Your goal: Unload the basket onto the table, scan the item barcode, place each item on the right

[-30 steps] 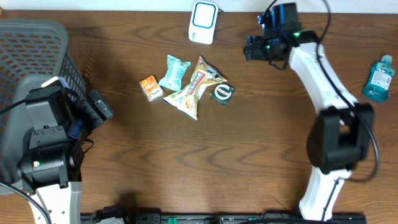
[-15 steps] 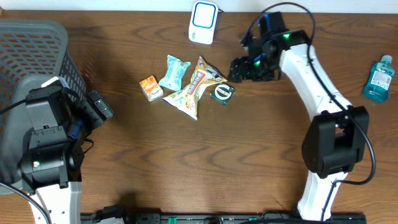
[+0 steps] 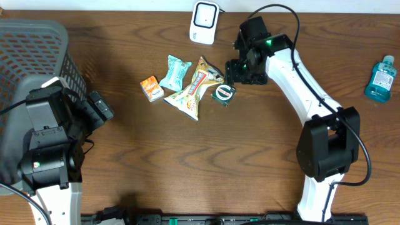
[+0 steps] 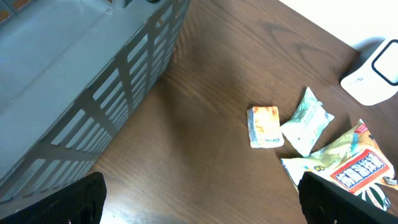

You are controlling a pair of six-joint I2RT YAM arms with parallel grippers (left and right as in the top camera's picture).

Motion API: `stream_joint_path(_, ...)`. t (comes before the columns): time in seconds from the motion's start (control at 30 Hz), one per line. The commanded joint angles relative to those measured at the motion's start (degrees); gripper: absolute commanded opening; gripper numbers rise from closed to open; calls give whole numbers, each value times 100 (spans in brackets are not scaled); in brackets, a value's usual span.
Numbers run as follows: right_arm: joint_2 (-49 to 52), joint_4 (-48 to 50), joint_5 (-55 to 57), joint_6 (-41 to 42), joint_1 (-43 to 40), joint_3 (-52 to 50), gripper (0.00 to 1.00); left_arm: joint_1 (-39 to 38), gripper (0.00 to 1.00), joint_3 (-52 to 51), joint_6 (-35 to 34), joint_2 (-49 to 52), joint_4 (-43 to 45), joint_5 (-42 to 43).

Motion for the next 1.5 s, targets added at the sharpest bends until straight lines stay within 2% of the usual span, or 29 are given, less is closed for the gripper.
stream_joint_path(0.0, 37, 208, 260, -24, 61, -155, 79, 35, 98, 31, -50, 9, -4, -70)
stream_joint_path(0.13, 37, 575, 260, -1231, 109, -474, 84, 35, 98, 31, -50, 9, -4, -70)
stream_joint_path(0.23, 37, 887, 258, -2131, 131, -868, 94, 35, 98, 31, -50, 9, -4, -70)
stream_joint_path(0.3, 37, 1117, 258, -2371, 131, -1104, 99, 35, 98, 31, -50, 9, -4, -70)
stream_joint_path(0.43, 37, 1572, 262, -2761, 131, -1386, 99, 35, 98, 31, -50, 9, -4, -70)
stream_joint_path(0.67, 37, 2055, 256, -2924, 162, -1421, 99, 35, 98, 31, -50, 9, -4, -70)
stream_joint_path(0.9, 37, 2166, -46, -3700, 413, -1727, 99, 35, 98, 31, -50, 9, -4, -70)
stream_joint_path(1.23, 37, 3104, 306, -3696, 538, -2345, 96, 35, 98, 31, -50, 9, -4, -70)
stream_joint_path(1.4, 37, 3117, 367, -3698, 538, -2479, 95, 35, 98, 31, -50, 9, -4, -70)
stream_joint_path(1.47, 37, 3014, 367, -3698, 538, -2487, 91, 35, 98, 31, -50, 9, -4, -70)
